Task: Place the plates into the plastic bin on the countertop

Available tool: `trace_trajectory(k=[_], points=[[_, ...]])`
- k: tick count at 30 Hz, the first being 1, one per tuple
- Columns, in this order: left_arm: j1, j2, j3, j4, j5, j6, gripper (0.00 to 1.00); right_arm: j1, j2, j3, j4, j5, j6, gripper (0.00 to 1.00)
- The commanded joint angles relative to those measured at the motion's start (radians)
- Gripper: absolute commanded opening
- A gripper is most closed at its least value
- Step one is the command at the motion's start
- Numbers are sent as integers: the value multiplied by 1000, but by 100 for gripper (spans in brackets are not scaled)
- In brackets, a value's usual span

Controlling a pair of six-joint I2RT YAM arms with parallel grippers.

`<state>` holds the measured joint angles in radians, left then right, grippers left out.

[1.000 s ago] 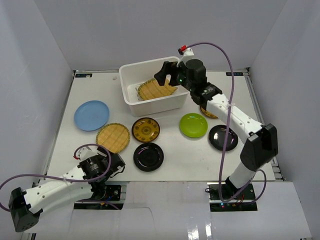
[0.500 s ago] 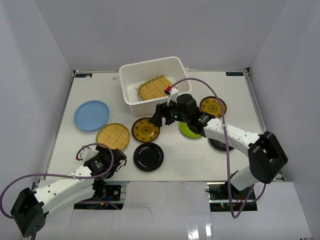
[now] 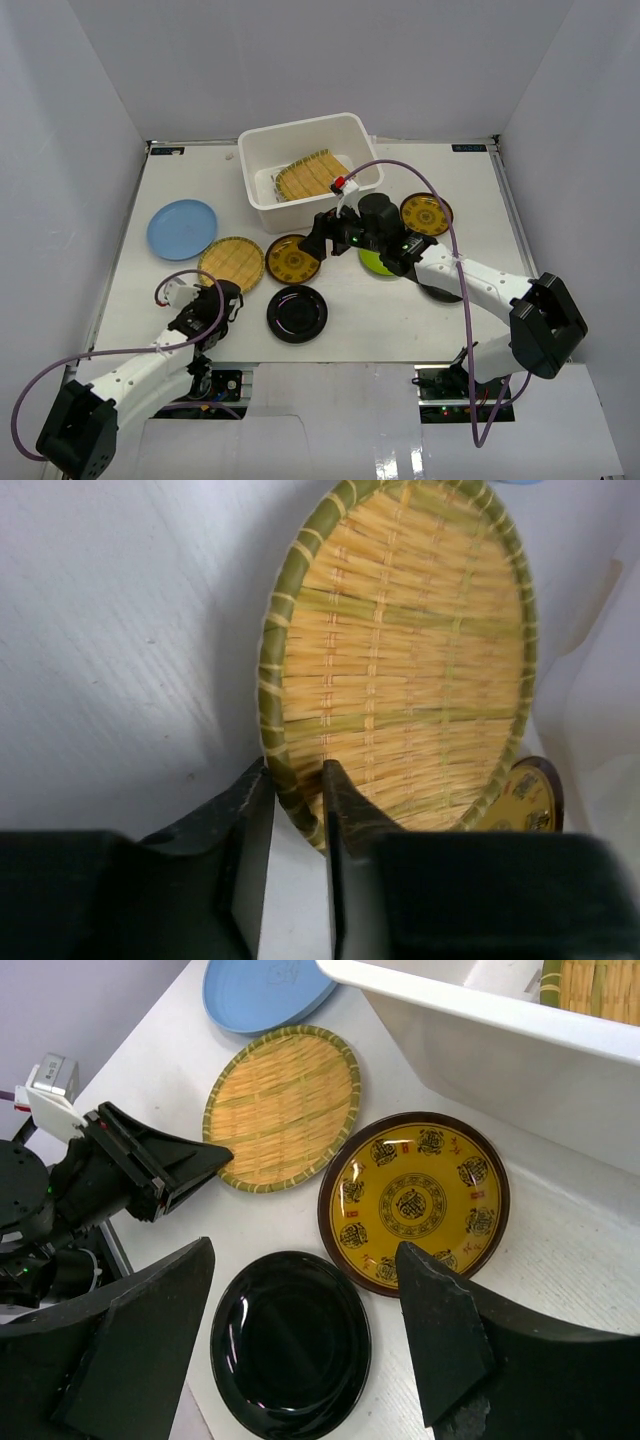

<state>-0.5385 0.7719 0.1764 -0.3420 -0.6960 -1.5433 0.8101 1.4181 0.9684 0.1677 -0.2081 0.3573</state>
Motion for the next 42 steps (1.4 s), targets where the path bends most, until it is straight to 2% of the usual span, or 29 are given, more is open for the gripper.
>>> trace_trajectory(k=[1,4,5,6,9,13,15,16,18,21,27,33,38,39,41,42], points=[[8,6,15,21,69,72,24,3,-27,4,29,12,-21,79],[8,-57,25,-38,62,84,12,4,-28,9,24,6,-12,79],[8,-100,28,-76,59,87,3,4,-28,9,24,-2,-6,79],[8,-120,31,-97,58,92,0,4,-28,9,23,-5,-1,79],[9,-213,58,-181,65,104,0,6,-31,6,21,-23,17,84],[8,-338,109,-226,105,192,0,8,-24,7,21,-80,48,96],[9,-391,164,-239,131,256,0,8,-12,9,24,-117,75,99],[9,-407,185,-242,142,281,0,9,-7,9,26,-123,86,93],[9,-430,254,-256,185,348,0,8,5,-2,36,-132,109,90],[9,-499,345,-322,228,385,0,8,25,-36,91,-142,176,90],[9,-546,390,-350,345,449,0,8,88,-42,159,-166,250,90],[8,-530,417,-301,496,517,0,8,154,-43,314,-237,336,90],[9,-552,443,-158,576,557,0,-3,219,-36,343,-249,367,96],[8,-559,446,-132,588,565,0,-11,222,-45,363,-252,393,95],[8,-543,469,-103,613,580,0,-18,214,-76,430,-264,420,80],[8,-518,480,-104,618,584,0,-25,209,-79,440,-266,425,77]])
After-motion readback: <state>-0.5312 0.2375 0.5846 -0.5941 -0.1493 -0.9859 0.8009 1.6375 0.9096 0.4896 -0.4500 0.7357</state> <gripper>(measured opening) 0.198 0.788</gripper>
